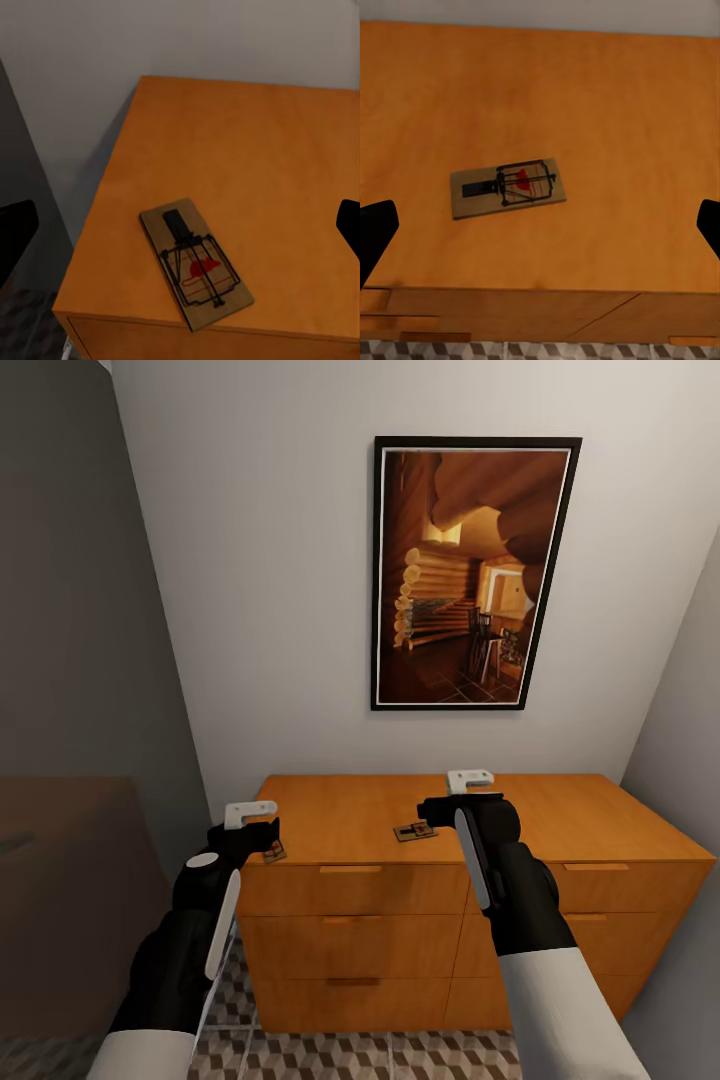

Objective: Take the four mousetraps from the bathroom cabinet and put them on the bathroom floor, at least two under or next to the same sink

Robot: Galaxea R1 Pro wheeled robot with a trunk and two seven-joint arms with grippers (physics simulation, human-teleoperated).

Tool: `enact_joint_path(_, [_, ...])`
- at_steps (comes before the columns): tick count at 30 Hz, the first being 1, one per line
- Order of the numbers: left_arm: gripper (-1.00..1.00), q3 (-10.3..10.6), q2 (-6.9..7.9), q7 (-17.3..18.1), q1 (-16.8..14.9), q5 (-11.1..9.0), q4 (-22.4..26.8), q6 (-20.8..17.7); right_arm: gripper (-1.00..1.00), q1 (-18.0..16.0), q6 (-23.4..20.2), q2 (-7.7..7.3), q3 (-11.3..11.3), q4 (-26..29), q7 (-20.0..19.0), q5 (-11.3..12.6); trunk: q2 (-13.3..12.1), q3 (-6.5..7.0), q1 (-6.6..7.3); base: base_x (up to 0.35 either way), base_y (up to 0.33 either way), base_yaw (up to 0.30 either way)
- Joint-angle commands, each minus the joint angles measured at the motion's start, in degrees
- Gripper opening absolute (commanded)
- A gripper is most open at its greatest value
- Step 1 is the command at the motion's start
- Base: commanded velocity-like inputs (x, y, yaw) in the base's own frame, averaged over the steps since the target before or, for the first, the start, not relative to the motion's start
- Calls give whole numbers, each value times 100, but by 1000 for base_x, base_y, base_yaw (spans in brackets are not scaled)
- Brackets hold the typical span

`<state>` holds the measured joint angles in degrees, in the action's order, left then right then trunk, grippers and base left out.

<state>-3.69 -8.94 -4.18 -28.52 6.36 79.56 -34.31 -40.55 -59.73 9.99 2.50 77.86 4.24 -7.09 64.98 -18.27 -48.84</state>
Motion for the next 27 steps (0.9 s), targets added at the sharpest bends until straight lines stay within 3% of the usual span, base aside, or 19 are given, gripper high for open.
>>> enact_joint_path(1, [100,-6,-4,19,-4,57,7,-29,100,-5,-27,0,6,4,9,-18,5,-8,0,0,0,0])
enact_joint_path(27, [100,0,-11,22,-4,37,-17,-32,100,-5,-27,-5,-3,10,0,-11,5,-8,0,75,0,0])
